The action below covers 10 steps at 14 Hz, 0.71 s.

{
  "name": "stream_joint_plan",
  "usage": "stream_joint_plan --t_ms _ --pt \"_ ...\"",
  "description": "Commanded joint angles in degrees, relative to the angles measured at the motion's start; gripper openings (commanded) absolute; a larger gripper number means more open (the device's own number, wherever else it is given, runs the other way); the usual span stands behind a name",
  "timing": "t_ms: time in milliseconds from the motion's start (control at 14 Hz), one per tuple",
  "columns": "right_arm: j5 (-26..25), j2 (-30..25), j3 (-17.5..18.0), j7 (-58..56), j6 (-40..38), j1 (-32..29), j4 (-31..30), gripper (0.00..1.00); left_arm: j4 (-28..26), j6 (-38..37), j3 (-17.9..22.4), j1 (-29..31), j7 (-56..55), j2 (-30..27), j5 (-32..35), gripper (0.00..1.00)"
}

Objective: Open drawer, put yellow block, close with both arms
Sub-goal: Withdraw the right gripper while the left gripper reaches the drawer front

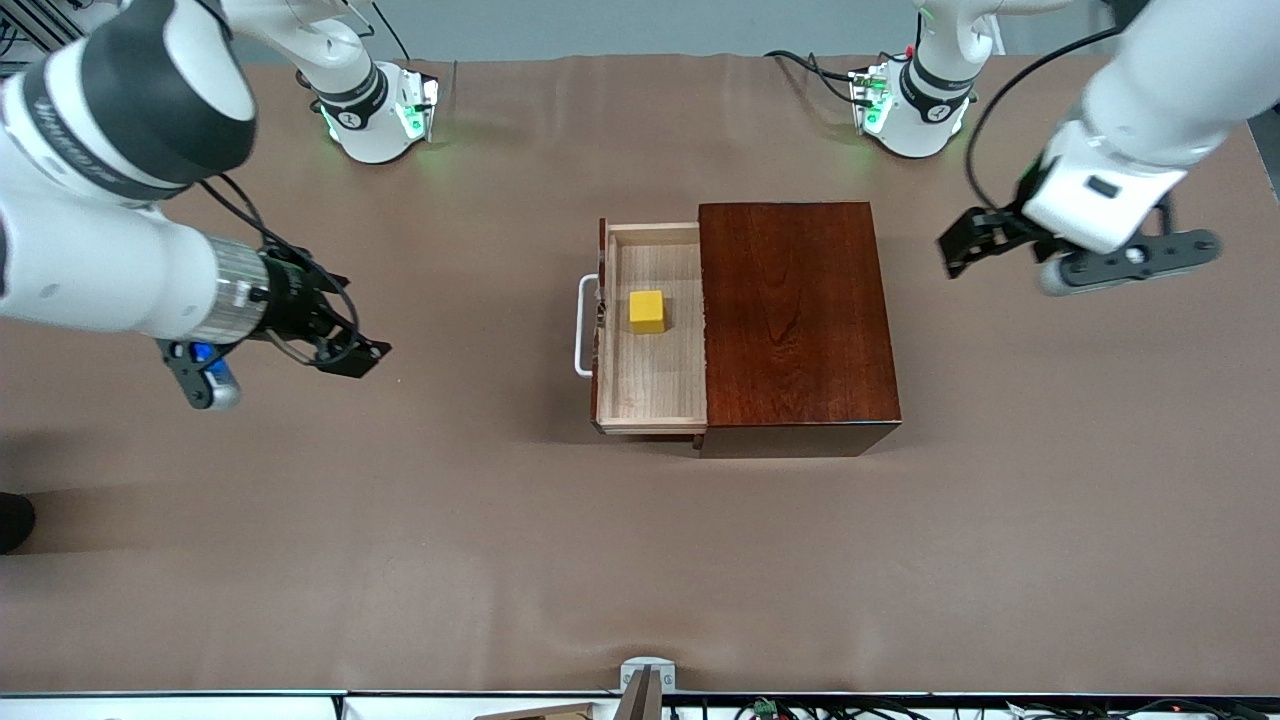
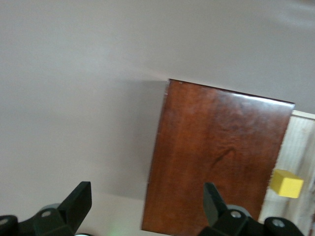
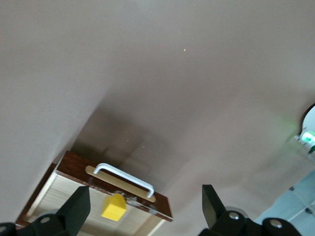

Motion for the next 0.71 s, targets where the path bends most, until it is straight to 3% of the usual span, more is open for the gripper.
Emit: stream_joint_plan --t_ms 0,285,641 --pt "0.1 -2.3 0.7 -8.6 -3.8 -4.9 -0.5 1.0 1.7 2.2 -1.9 -2.8 -7.3 2.9 -0.6 1.0" --pt "-2.9 -5.0 0.6 -20.0 -7.7 -9.1 -0.5 1.0 3.1 7.6 -1.8 -10.1 -21.0 7.5 -0.4 1.0" --pt "-14.4 -9.7 0.7 -38.3 -10.3 -9.6 -0.9 1.0 9.0 11.6 -1.2 -18.5 -36.2 14.6 1.3 1.0"
